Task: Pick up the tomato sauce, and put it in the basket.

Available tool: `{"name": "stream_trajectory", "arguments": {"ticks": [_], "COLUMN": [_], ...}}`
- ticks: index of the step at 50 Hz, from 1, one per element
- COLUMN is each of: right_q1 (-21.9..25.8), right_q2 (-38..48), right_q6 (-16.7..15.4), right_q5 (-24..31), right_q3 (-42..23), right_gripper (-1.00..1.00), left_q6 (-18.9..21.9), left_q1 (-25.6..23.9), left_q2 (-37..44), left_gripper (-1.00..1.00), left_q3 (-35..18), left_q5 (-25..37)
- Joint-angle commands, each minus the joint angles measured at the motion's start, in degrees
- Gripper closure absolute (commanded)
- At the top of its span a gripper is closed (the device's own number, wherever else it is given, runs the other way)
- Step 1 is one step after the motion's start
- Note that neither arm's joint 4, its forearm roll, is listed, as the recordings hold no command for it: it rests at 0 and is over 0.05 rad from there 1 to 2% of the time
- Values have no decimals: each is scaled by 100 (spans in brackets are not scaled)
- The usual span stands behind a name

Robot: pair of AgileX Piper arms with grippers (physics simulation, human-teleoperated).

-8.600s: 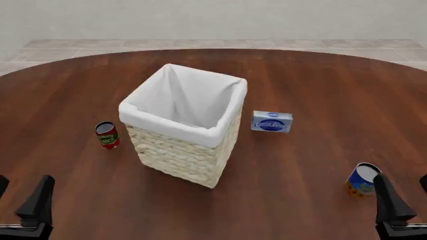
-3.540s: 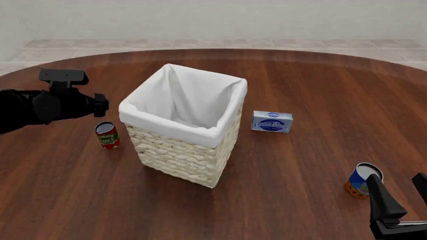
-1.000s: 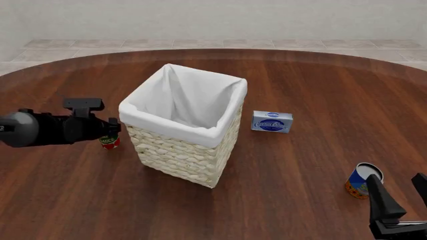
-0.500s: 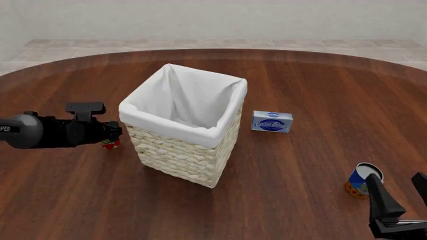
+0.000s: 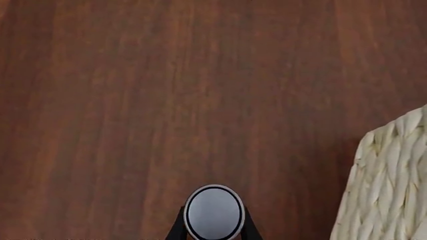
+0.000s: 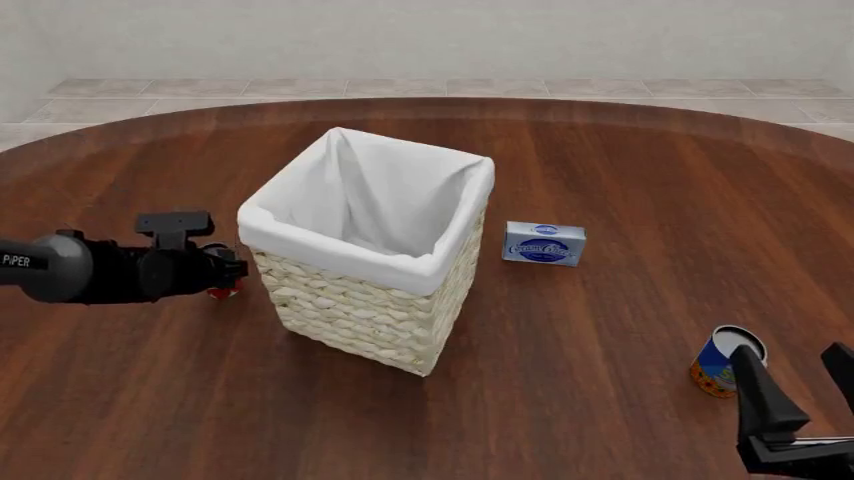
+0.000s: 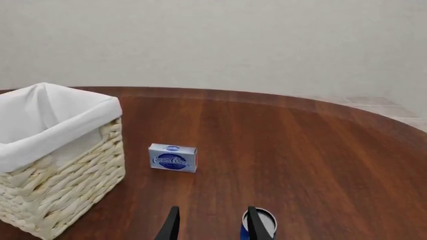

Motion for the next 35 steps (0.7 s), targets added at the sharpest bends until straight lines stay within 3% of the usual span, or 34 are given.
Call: {"name": "stream_trajectory", "arguments": {"ticks": [1,35], "right_q1": [20,59], "right_q2": [-35,-167], "right_q6": [-8,15], "right_q5": [41,149], "right_q3": [0,-1], "right_gripper": [-100,-100], "left_q6": [8,188], "left_q1": [4,77], "left_q2": [-33,-888], "left_gripper": [100,100], "left_q3": [-2,-675], "left_q5": [-30,850]}}
